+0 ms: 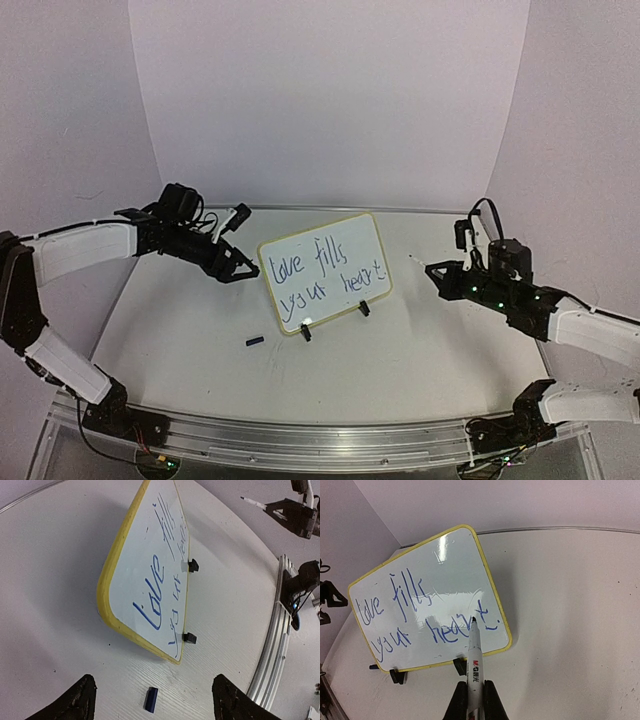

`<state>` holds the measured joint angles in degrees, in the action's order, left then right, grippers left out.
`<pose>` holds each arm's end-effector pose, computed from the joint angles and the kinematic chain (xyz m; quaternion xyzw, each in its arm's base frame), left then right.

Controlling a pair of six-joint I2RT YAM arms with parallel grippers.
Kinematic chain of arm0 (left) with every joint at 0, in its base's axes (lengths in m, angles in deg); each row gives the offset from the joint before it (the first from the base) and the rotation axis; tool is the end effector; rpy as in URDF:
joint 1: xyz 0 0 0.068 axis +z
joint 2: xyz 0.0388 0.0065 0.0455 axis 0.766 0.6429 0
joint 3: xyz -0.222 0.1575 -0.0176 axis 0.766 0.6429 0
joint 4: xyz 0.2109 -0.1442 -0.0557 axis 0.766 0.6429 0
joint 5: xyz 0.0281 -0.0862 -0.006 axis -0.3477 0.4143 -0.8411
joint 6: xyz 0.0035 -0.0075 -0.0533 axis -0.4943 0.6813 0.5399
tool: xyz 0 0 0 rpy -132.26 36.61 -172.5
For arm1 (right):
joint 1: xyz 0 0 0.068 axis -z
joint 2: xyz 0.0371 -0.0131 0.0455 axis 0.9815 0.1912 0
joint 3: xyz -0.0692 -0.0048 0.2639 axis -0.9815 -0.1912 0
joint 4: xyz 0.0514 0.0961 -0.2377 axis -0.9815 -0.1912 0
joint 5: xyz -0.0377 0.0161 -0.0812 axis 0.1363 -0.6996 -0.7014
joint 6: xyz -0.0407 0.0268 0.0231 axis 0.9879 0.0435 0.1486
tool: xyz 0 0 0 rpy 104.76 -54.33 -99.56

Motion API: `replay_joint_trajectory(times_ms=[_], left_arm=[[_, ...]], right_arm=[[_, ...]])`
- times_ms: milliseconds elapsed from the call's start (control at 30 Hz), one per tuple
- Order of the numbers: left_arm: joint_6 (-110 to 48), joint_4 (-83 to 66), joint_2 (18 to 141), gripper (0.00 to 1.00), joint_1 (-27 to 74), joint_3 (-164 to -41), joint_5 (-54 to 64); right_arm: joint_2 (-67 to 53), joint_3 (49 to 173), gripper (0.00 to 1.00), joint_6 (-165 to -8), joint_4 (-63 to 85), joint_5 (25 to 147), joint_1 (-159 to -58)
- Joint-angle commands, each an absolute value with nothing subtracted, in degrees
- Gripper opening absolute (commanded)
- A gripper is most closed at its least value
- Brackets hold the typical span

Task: Write a sentence on the whiteboard
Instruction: Place the whiteboard at the center of the board, then pick up the pen cap from the center of the board.

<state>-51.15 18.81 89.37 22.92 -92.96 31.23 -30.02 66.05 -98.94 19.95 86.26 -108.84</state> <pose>0.2736 -0.1625 0.2597 0.3736 0.8161 -0.3297 0.2929 0.1964 0.1187 0.2442 -0.1162 0.8023 0.2960 0.5052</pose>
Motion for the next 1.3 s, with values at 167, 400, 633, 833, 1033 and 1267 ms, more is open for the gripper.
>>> replay_joint_trajectory(times_ms=[167, 400, 633, 833, 1033, 1267], left_arm=[[-29.9, -10.9, 72.1, 0.77, 22.2, -69.1, 23.9], [-27.6, -16.3, 73.6, 0.73, 18.8, -61.3, 19.8], [-27.5, -21.8, 79.2, 0.68, 17.4, -59.3, 20.0], [-26.6, -26.4, 87.2, 0.61, 16.7, -60.2, 21.3], [-25.6, -26.4, 90.6, 0.58, 13.8, -59.9, 18.9], [-23.0, -25.0, 91.0, 0.54, 11.0, -58.0, 14.3]], right_arm=[[-33.8, 68.7, 0.0, -97.1, 16.0, 88.1, -108.6], [-34.8, 67.7, 0.0, -98.2, 15.5, 88.1, -108.5], [-33.9, 67.7, 0.0, -98.9, 15.5, 88.6, -108.6], [-34.2, 67.4, 0.0, -99.1, 15.4, 88.5, -108.6], [-35.1, 66.8, 0.0, -99.3, 15.0, 87.9, -108.6], [-35.1, 66.9, 0.0, -98.9, 14.7, 87.6, -108.6]])
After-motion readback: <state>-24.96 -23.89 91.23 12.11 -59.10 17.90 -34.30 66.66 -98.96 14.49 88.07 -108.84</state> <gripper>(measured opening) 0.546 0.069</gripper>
